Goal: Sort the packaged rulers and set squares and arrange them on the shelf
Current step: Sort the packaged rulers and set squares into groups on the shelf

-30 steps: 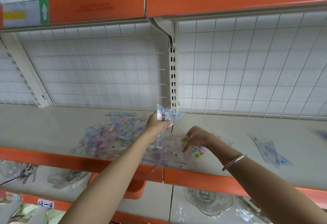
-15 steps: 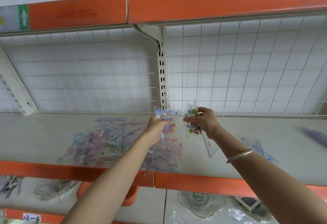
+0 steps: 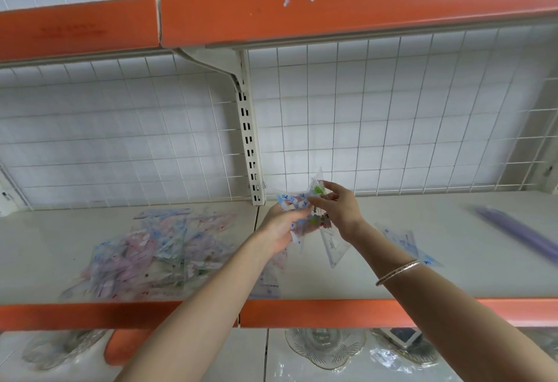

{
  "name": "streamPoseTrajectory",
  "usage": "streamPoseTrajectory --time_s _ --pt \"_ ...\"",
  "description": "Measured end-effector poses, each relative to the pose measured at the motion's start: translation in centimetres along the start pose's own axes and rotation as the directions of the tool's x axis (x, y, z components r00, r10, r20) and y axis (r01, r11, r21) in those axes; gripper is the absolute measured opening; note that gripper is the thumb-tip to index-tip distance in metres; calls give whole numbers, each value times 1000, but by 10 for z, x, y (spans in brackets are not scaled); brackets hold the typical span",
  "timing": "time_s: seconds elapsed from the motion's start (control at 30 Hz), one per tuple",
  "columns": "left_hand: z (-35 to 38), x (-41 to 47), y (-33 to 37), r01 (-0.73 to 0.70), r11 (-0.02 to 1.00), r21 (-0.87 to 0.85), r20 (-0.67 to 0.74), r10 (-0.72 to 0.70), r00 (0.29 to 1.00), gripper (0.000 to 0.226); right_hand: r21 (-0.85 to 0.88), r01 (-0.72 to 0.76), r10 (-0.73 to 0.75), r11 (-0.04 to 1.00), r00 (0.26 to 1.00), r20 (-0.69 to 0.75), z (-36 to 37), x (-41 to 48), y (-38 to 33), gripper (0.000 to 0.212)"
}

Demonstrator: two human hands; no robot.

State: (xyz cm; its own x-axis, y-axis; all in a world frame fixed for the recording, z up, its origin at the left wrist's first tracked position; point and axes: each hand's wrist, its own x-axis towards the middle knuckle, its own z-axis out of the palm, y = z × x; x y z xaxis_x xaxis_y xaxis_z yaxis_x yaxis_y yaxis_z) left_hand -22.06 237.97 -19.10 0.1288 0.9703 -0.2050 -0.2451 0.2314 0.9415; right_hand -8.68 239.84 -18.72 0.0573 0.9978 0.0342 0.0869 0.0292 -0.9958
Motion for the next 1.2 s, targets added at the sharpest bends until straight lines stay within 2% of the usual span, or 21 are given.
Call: streamPoseTrajectory --time_s 0.13,0.23,0.3,0.4,0.57,0.73,0.83,0.93,1.07,1.2 --pt "9 0 -1 -20 999 -41 -39 18 999 31 43 -27 25 999 999 34 -12 -1 3 56" --pt "16 2 -2 -29 999 -46 -93 25 995 38 69 -58 58 996 998 -4 -22 -3 7 58" --pt "21 4 -3 -44 995 -87 -114 34 993 38 112 -82 86 990 996 -30 -30 -4 9 48" --pt "31 5 -5 -78 992 -102 -125 65 990 37 127 -94 100 987 994 -42 -42 -5 11 19" --pt "44 17 -12 -113 989 -100 -170 95 981 35 165 -97 124 981 979 -161 -66 -6 15 20" --pt "51 25 -14 -178 979 -96 -234 152 960 31 269 -93 149 959 969 -196 -92 -12 18 16" --pt "54 29 -12 -230 971 -62 -310 200 929 27 235 -124 179 964 956 -230 -105 -11 24 9" --pt "52 32 -10 -283 956 -73 -372 237 898 26 131 -200 225 971 949 -222 -110 -8 31 6" --pt "45 31 -9 -263 960 -94 -388 208 898 30 -17 -258 254 966 960 -116 -96 -7 37 13" --pt "42 27 -8 -235 963 -136 -356 174 918 33 -187 -229 233 955 972 -1 -71 -8 38 9"
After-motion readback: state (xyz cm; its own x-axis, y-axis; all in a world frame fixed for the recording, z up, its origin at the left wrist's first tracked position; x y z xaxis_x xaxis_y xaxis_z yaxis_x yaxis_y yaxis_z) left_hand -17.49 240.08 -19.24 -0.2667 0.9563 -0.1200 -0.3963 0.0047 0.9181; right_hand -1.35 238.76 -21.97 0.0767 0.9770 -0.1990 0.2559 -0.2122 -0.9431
